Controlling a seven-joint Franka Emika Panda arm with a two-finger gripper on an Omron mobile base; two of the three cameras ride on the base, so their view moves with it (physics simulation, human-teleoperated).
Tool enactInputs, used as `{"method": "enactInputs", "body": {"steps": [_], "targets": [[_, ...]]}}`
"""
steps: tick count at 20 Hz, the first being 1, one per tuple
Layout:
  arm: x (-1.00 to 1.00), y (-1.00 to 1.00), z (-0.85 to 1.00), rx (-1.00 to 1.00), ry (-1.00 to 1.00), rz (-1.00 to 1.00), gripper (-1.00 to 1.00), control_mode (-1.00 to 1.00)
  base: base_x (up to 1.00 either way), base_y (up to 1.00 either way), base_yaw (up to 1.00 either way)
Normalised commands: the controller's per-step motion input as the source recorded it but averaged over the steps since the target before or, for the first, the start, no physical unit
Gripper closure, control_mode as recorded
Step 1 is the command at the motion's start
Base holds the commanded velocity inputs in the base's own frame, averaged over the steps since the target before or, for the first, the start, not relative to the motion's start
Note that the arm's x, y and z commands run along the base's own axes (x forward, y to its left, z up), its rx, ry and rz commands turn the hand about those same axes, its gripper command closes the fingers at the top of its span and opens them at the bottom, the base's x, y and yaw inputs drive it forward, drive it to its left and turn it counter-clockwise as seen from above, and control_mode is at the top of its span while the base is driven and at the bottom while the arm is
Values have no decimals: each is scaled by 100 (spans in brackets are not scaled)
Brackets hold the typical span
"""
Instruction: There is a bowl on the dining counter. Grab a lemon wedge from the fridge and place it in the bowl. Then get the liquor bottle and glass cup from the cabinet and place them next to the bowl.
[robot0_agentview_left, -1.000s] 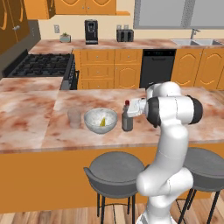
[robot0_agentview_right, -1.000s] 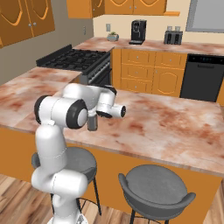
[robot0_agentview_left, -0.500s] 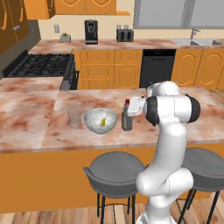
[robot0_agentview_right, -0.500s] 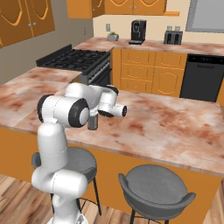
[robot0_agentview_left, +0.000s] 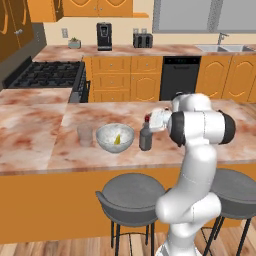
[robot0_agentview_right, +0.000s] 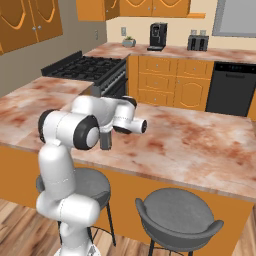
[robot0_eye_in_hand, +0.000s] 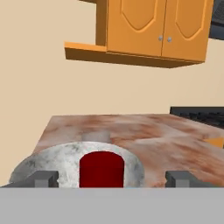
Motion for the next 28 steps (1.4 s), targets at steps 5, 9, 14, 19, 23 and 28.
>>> {"method": "enactInputs", "body": {"steps": [5, 9, 14, 19, 23, 28], "targets": [[-14, 0, 87, -3, -5, 0, -100, -100, 0, 0, 0], [-14, 0, 100, -3, -6, 0, -100, -100, 0, 0, 0], [-54, 1, 100, -3, -13, 0, -100, -100, 0, 0, 0], [-99, 20, 70, 0, -13, 0, -100, -100, 0, 0, 0], [-100, 33, 50, 0, -13, 0, -100, -100, 0, 0, 0], [-100, 36, 24, -4, -17, 0, -100, -100, 0, 0, 0]]}}
